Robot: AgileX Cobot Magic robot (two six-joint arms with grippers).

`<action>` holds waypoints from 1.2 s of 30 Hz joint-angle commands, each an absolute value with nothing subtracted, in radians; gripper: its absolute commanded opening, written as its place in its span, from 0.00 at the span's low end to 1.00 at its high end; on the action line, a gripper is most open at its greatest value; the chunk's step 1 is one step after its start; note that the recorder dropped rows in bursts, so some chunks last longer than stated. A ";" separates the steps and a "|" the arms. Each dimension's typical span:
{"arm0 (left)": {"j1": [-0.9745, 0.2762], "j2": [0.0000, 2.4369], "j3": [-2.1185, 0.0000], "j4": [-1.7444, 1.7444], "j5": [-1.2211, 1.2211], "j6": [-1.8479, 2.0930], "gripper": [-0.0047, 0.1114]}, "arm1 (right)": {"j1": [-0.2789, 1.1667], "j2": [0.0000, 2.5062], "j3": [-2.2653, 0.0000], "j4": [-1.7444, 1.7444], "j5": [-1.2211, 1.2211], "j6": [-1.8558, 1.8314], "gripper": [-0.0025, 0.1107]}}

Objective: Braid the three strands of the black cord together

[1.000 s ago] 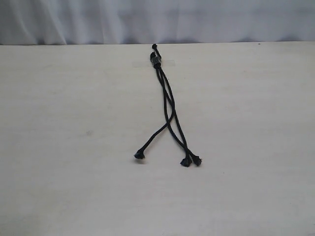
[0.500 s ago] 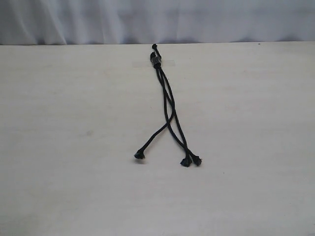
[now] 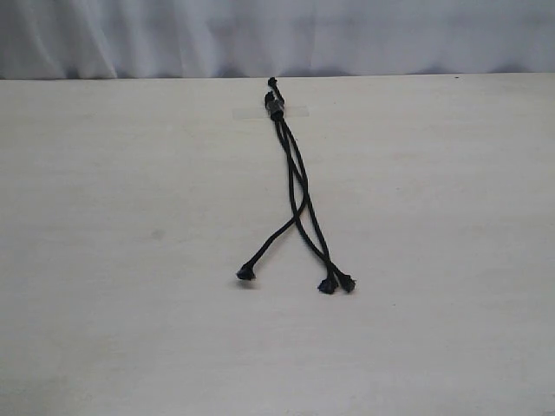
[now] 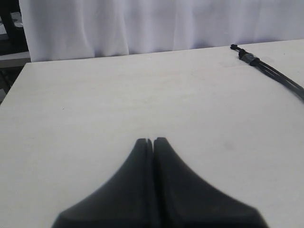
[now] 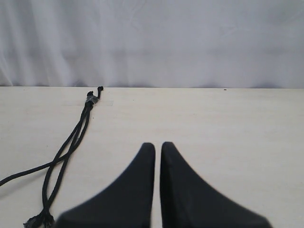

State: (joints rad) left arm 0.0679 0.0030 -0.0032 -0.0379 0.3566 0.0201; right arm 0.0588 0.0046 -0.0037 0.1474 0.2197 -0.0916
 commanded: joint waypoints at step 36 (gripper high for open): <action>0.068 0.000 0.000 -0.034 0.346 0.007 0.04 | 0.060 0.000 0.000 0.006 0.347 -0.025 0.06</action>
